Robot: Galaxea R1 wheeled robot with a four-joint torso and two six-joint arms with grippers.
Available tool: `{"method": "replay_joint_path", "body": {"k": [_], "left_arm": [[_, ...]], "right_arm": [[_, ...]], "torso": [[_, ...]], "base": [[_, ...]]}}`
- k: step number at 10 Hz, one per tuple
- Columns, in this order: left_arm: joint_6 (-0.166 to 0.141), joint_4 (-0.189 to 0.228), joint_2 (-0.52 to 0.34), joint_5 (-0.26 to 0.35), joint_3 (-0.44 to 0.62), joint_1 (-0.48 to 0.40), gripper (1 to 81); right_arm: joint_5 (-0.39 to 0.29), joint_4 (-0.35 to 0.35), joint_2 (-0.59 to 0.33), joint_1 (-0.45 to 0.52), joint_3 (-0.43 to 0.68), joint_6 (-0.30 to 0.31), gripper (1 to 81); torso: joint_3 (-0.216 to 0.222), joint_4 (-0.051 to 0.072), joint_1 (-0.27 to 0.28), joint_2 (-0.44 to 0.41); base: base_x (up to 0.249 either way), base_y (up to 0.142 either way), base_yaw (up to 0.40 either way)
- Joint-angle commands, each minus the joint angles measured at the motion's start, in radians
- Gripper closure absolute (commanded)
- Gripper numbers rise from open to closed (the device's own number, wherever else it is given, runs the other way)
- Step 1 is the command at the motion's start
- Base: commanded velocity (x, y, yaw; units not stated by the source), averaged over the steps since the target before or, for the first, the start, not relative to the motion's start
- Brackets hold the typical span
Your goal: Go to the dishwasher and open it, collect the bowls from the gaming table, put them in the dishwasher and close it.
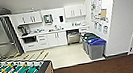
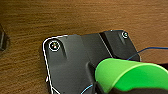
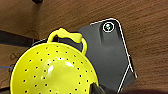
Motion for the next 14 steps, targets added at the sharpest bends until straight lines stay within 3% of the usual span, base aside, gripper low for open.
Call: {"method": "replay_joint_path", "body": {"k": [1, 14], "left_arm": [[-0.005, -0.002, -0.022, 0.024, 0.006, -0.042, 81.1], [-0.005, 0.001, -0.019, 0.022, 0.009, -0.040, 81.1]], "right_arm": [[-0.026, -0.007, -0.016, 0.038, 0.003, -0.001, 81.1], [-0.026, -0.007, -0.004, 0.038, 0.003, -0.001, 81.1]], "torso": [[0.000, 0.000, 0.000, 0.000], [0.000, 0.000, 0.000, 0.000]], "base": [[0.153, 0.000, 0.000], [0.169, 0.000, 0.000]]}}
